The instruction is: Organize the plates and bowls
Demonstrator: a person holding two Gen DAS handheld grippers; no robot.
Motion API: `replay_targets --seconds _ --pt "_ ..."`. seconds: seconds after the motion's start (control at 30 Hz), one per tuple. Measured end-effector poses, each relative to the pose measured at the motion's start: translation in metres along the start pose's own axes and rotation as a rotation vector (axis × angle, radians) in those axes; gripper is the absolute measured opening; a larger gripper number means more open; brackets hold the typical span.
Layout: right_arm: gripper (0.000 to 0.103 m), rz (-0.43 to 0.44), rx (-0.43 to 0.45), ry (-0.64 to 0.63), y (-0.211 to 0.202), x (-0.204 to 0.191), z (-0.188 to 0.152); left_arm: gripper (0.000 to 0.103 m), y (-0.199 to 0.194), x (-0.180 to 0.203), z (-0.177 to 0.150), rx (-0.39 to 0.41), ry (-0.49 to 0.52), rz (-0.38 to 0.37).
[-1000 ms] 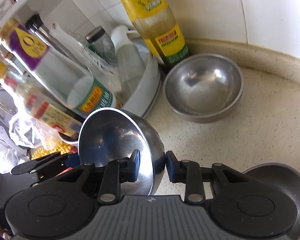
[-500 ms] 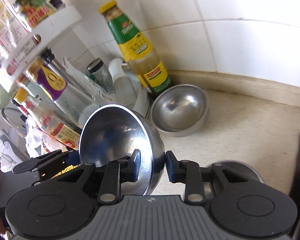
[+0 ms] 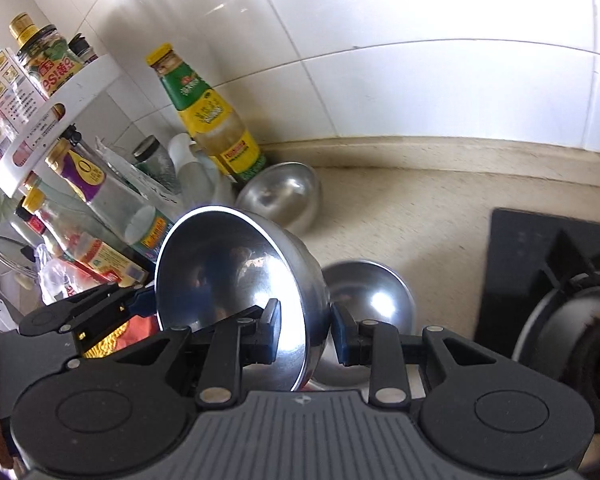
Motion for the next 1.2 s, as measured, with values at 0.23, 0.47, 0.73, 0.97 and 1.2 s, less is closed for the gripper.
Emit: replay_targets --seconds 0.23,0.47,0.73,0.97,1.2 --pt "0.028 -0.037 -0.027 0.027 0.001 0.021 -0.006 0.067 0.013 0.019 -0.006 -0.033 0.033 -0.041" --pt "0.028 -0.067 -0.073 0.048 0.017 0.037 -0.006 0.067 0.034 0.021 -0.013 -0.085 0.036 -0.074" --pt "0.028 -0.117 -0.147 0.054 0.036 0.049 -0.006 0.067 0.057 0.022 -0.02 -0.146 0.04 -0.092" --pt "0.033 -0.152 -0.167 0.02 0.048 0.046 -0.002 0.067 0.065 0.013 -0.023 -0.174 0.023 -0.093" --pt "0.047 -0.173 -0.096 -0.058 0.038 0.035 0.011 0.074 0.05 -0.003 -0.014 -0.115 0.009 -0.067"
Point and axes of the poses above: each gripper's, at about its wrist camera, not at the fingertips, and y roughly the way its jaws point, x to its right, z to its top, the point moved 7 cm from there along y, roughly the way its jaws point, and after that the axes turned 12 degrees about y, right-handed, at the moved point
